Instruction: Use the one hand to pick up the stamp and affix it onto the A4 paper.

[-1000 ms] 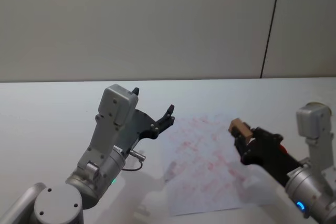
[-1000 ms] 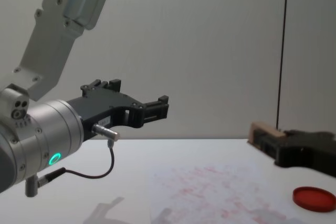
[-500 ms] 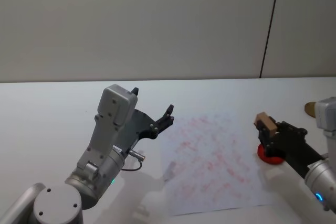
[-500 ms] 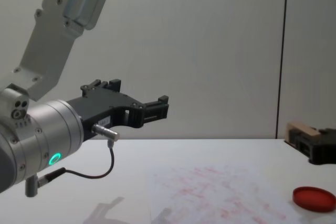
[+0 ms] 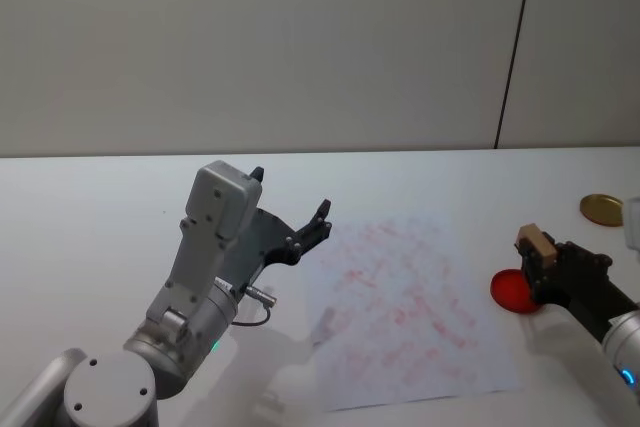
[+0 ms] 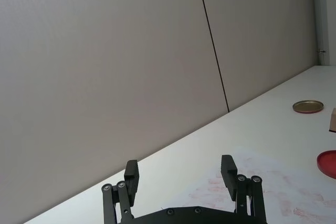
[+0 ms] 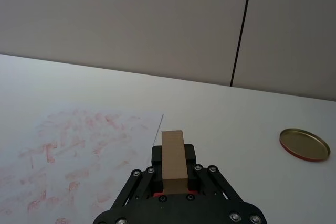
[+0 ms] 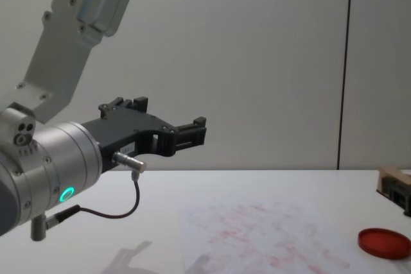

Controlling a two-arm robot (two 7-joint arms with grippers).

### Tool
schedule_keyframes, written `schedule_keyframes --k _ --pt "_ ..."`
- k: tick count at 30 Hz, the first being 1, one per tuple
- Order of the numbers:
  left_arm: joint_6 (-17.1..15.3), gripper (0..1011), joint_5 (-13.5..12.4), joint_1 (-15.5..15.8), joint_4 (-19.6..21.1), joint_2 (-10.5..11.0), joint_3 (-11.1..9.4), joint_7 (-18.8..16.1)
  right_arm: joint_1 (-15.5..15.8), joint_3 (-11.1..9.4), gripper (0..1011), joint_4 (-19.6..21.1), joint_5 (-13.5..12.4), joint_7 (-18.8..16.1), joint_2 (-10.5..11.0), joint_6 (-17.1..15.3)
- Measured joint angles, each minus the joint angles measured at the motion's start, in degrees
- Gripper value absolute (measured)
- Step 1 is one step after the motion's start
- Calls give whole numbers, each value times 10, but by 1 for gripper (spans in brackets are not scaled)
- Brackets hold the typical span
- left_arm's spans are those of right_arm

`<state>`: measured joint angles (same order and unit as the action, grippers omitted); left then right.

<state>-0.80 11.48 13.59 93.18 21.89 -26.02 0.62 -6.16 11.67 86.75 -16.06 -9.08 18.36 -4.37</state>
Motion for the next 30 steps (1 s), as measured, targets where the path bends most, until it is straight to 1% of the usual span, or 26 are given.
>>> schedule_keyframes --k 7,15,30 --pt "0 993 0 0 0 0 0 0 -8 -2 220 -20 -6 -6 -2 2" --pt "0 993 0 0 0 0 0 0 -15 0 220 -36 -6 -12 -8 2" --pt "0 993 0 0 0 0 0 0 -26 5 220 -67 3 -14 -17 -4"
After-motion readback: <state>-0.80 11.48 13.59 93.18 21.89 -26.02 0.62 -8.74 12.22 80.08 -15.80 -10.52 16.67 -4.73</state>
